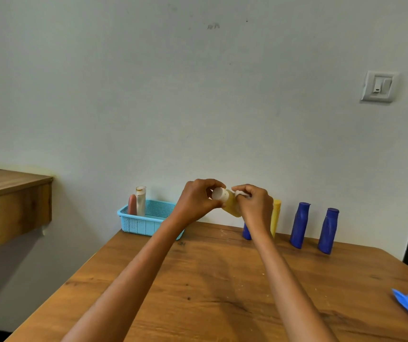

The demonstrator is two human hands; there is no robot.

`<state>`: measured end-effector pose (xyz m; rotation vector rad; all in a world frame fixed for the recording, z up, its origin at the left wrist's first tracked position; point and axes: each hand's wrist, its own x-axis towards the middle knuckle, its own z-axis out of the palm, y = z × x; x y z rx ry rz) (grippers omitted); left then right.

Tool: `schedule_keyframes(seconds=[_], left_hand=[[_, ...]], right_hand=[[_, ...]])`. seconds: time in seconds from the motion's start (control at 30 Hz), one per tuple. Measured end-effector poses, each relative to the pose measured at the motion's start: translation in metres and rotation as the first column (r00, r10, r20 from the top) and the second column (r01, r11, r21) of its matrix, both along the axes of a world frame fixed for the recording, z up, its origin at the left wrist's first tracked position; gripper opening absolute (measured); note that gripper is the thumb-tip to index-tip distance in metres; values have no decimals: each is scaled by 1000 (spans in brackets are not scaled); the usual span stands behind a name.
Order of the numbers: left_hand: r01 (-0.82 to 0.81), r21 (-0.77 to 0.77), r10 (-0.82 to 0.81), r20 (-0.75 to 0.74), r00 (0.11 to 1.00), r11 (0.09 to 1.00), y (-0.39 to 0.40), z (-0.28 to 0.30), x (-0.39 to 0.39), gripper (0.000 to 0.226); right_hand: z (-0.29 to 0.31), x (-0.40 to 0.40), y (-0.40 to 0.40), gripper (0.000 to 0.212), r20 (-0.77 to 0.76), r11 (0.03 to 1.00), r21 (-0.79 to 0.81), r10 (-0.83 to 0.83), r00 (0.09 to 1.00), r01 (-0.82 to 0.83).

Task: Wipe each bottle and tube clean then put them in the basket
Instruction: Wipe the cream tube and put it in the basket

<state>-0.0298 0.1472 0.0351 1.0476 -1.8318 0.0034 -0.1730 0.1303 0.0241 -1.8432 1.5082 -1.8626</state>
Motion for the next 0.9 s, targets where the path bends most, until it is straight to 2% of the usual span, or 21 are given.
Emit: schedule_keyframes(seconds=[0.27, 0.37, 0.47, 0.57, 0.73, 0.8, 0.9], left_hand=[[-94, -16, 92, -112, 989, 995, -7, 0, 14, 38], [-101, -13, 98, -135, 986, 995, -7, 1, 17, 40], [-81, 12, 81, -182, 980, 997, -6, -2, 14, 39], [-52, 18, 54, -206, 977, 998, -5, -4, 8, 37], [-49, 23, 52, -170, 984, 999, -4, -6, 0, 38], [-53, 13, 54, -159, 986, 999, -5, -9, -3, 38], [-47, -14, 44, -136, 990, 999, -6, -11, -12, 35]], right_hand=[[5, 22, 12, 28, -6, 964, -62, 257, 966, -257], [0, 22, 10, 30, -73, 950, -104, 288, 955, -294], [-5, 18, 4, 28, -145, 958, -151, 222, 964, -243], [-15, 7, -4, 24, -112, 974, -204, 77, 991, -99], [-26, -8, -21, 22, 97, 993, 91, 65, 993, -74], [-20, -7, -21, 22, 119, 993, 106, 44, 992, -57], [-3, 1, -9, 23, 99, 997, 19, 75, 992, -77]])
